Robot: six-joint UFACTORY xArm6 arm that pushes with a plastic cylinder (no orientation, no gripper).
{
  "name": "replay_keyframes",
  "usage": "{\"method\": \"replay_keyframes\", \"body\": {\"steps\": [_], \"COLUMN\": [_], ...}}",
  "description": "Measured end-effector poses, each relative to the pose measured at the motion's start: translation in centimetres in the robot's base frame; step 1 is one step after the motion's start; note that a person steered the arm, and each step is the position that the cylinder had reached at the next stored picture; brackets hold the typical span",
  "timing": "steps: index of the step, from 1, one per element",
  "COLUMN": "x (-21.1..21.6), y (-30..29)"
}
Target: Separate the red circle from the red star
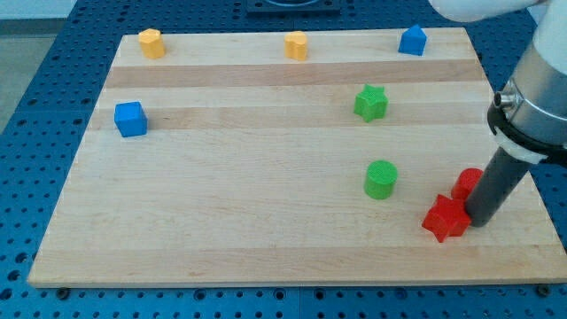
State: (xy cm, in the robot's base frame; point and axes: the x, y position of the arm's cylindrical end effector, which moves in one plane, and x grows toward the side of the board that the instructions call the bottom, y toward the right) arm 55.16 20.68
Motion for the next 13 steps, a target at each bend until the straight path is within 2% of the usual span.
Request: {"method": "replay_keyframes", "body": {"steps": [6, 13], "x": [-6.7, -7.9], "y": [0.0, 3.4]}}
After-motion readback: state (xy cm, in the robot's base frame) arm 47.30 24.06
